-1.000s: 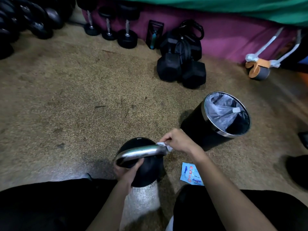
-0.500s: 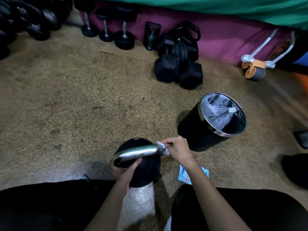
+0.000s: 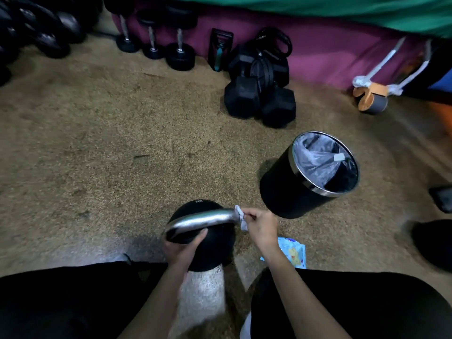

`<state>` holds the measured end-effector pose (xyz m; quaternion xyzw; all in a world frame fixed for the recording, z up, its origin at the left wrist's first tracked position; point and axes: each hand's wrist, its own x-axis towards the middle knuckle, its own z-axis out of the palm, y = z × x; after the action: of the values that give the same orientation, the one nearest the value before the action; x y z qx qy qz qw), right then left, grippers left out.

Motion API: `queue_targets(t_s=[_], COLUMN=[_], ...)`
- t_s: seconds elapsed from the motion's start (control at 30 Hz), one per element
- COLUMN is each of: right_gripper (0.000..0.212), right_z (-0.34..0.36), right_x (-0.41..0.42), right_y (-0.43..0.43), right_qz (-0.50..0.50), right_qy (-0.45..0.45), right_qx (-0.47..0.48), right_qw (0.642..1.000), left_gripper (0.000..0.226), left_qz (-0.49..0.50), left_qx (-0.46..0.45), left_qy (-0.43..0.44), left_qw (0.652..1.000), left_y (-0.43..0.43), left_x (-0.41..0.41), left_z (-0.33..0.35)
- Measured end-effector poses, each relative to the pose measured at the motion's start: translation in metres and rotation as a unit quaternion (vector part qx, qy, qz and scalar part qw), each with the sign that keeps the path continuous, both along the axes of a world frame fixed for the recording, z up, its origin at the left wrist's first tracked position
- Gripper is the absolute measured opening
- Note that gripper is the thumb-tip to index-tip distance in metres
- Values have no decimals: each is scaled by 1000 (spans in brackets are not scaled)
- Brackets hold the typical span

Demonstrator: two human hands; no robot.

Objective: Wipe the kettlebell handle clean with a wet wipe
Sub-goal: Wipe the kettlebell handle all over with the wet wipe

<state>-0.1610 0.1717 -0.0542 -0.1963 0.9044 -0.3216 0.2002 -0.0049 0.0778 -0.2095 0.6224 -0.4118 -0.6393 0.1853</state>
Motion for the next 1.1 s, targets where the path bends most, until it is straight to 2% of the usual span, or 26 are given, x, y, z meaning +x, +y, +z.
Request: queue_targets(t_s=[0.1, 0.17, 0.3, 0.4, 0.47, 0.57, 0.73, 0.9, 1.1], right_gripper=[27, 27, 24, 23, 24, 24, 20, 17, 19], right_z=[-3, -1, -1, -8, -16, -16, -11, -25, -26], right_x=[-5, -4, 14, 29, 28, 20, 32, 44, 30], right_y=[-6, -11, -1, 9, 7, -2, -7, -3, -11], right_qz=[-5, -4, -38, -93, -121, -138, -159, -216, -218], right_qy=[-4, 7, 28, 14, -16, -22, 18, -2, -12], right_qx=[20, 24, -51, -72, -73, -72, -114, -133, -155], right_qw=[1000, 1000, 998, 993, 990, 988, 980, 967, 964], left_gripper=[151, 150, 133, 147, 147, 149, 157, 164, 159], left_qz=[-12, -28, -35, -41, -43, -47, -29, -36, -16], left_qx=[-9, 2, 22, 28, 33, 37, 5, 10, -8], left_qy=[15, 8, 5, 3, 5, -2, 2, 5, 11], left_qw=[1000, 1000, 999, 999, 999, 998, 1000, 999, 1000], left_y=[-3, -3, -3, -6, -6, -5, -3, -4, -3], left_x=[4, 4, 6, 7, 8, 8, 7, 8, 5], left_z=[-23, -14, -5, -24, -53, -35, -18, -18, -16])
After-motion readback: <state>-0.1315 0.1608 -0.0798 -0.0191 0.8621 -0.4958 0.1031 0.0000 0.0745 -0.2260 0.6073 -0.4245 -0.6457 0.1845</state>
